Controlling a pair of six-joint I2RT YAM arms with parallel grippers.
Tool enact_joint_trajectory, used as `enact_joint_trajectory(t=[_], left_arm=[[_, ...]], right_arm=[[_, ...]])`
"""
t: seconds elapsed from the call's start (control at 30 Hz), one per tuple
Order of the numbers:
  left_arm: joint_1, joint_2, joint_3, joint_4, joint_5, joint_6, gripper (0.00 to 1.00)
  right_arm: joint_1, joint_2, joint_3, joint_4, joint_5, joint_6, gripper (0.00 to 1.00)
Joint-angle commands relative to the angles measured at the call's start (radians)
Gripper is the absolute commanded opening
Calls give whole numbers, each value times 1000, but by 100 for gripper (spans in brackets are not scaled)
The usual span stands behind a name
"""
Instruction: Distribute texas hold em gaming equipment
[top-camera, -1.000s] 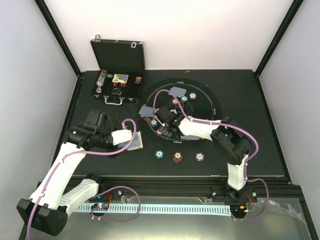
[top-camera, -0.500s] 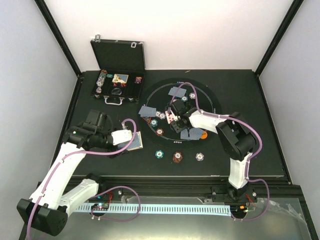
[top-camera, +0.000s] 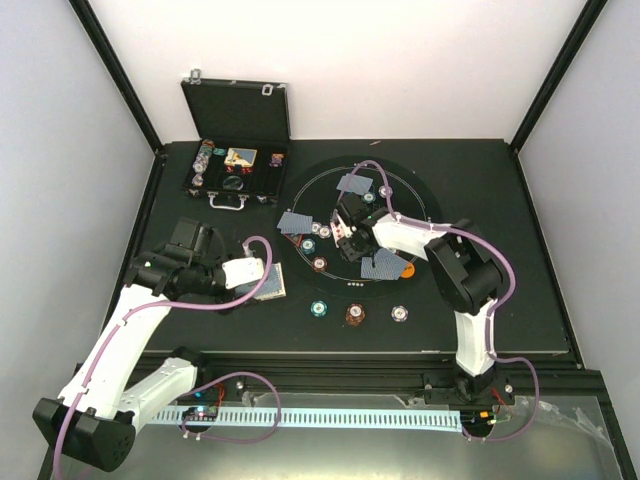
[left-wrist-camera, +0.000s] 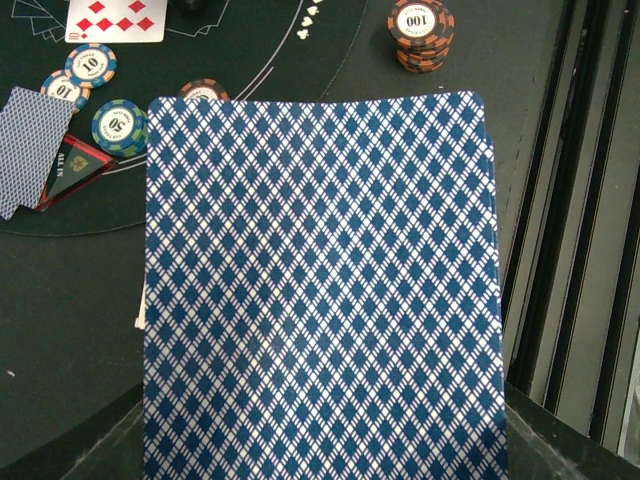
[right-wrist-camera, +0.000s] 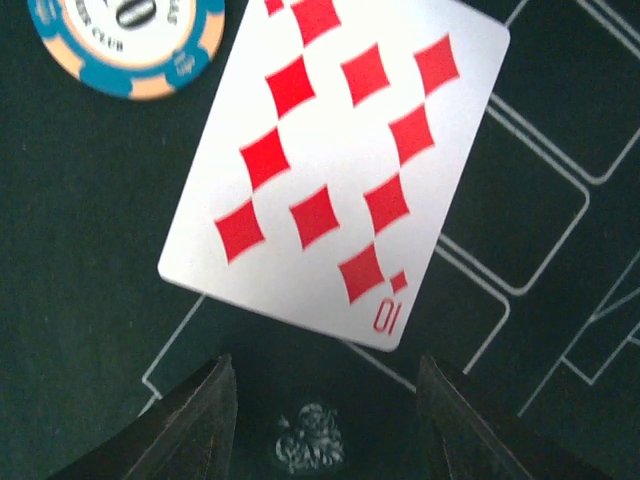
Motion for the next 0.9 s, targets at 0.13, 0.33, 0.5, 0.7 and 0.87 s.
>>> enact_joint_trajectory(t=[0.13, 0.33, 0.5, 0.7, 0.87], left_arm=[[-2, -8, 52, -4, 13, -6, 2], [-2, -22, 55, -12, 0, -2, 2], [-2, -28, 55, -18, -4, 0, 2], [-2, -31, 52, -20, -5, -2, 1], [-2, -28, 54, -20, -1, -3, 1]], right_arm=[[-8, 135, 164, -70, -66, 17, 52], [-9, 217, 280, -127, -116, 42, 51], [-9, 240, 325, -140, -135, 57, 51], [-11, 170, 277, -111, -154, 67, 52], [-57, 70, 195, -69, -241, 89, 57]])
